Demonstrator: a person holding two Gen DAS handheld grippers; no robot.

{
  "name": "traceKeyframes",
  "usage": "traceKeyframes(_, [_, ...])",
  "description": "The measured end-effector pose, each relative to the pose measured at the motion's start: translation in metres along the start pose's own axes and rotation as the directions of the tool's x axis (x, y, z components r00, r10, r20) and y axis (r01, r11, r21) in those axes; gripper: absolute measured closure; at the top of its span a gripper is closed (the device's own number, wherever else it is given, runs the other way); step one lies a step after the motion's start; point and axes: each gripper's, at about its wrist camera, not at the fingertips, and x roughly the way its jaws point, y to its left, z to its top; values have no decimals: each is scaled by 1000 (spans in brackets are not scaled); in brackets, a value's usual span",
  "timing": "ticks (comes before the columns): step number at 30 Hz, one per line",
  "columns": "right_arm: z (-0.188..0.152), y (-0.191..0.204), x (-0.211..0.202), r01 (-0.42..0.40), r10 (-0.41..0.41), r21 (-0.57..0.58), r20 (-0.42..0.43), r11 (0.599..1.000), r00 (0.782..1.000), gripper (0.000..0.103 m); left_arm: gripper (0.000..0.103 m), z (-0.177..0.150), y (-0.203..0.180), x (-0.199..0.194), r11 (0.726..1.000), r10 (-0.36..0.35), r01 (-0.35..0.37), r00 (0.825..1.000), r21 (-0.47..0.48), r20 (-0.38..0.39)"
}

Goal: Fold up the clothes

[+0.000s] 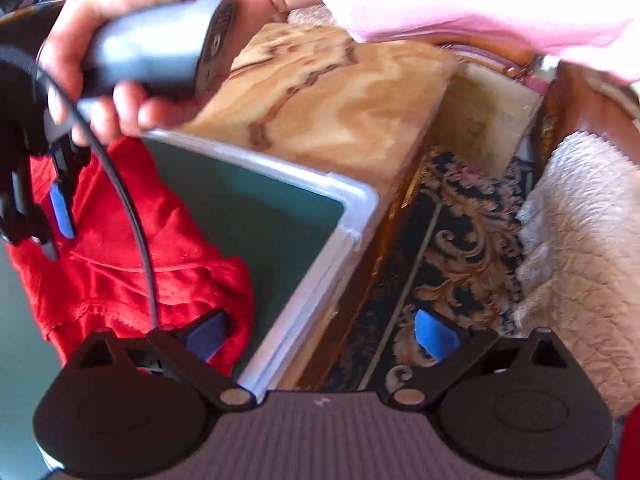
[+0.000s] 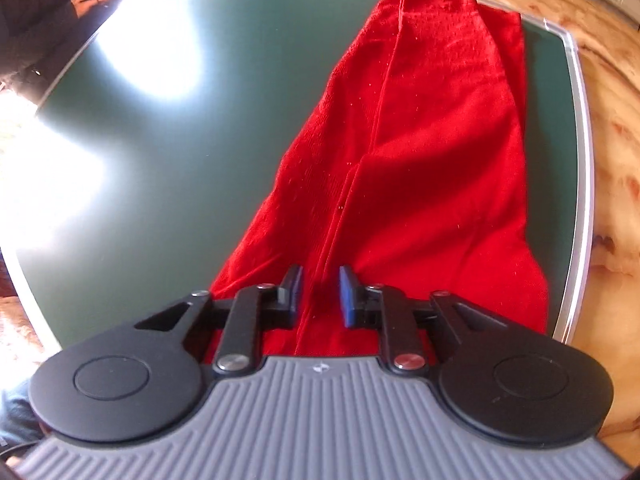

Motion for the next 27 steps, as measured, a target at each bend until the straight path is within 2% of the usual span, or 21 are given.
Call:
traceKeyframes(2, [-2, -12, -19, -15, 15, 14, 50, 1000, 999, 76, 1, 1, 0, -2, 1000, -5, 5, 1000, 2, 10])
traceKeyframes(6, [-5, -40, -41, 76, -85, 75, 128, 994, 988, 75, 2, 3, 0, -14, 1000, -2, 3, 997, -5, 79])
traceKeyframes(7, [-5, -46, -41, 89, -99, 78, 139, 993, 985, 75, 2, 4, 1, -18, 1000, -7, 8, 995, -12, 104])
traceKeyframes(11, [1, -50, -29, 44, -50, 41, 161, 998, 986, 75, 2, 7, 5, -28, 999, -26, 32, 987, -37, 161])
traceKeyframes(13, [4, -42, -17, 68, -69, 12, 147, 998, 987, 75, 2, 8, 7, -31, 998, -24, 32, 985, -46, 171])
traceKeyframes(17, [6, -32, 7, 119, -112, -49, 131, 992, 985, 75, 2, 13, 14, -21, 997, 14, -2, 990, -81, 140])
traceKeyframes(20, [22, -33, 3, 93, -87, -55, 103, 994, 991, 74, 2, 18, 21, -12, 993, 47, -35, 993, -109, 107])
traceKeyframes(24, [65, -46, -9, 110, -107, -2, 218, 994, 970, 74, 4, 24, 29, 1, 986, 89, -79, 994, -144, 61])
traceKeyframes(27, [108, -61, -2, 154, -159, 39, 282, 987, 946, 64, 4, 23, 33, 4, 982, 88, -80, 995, -173, 37])
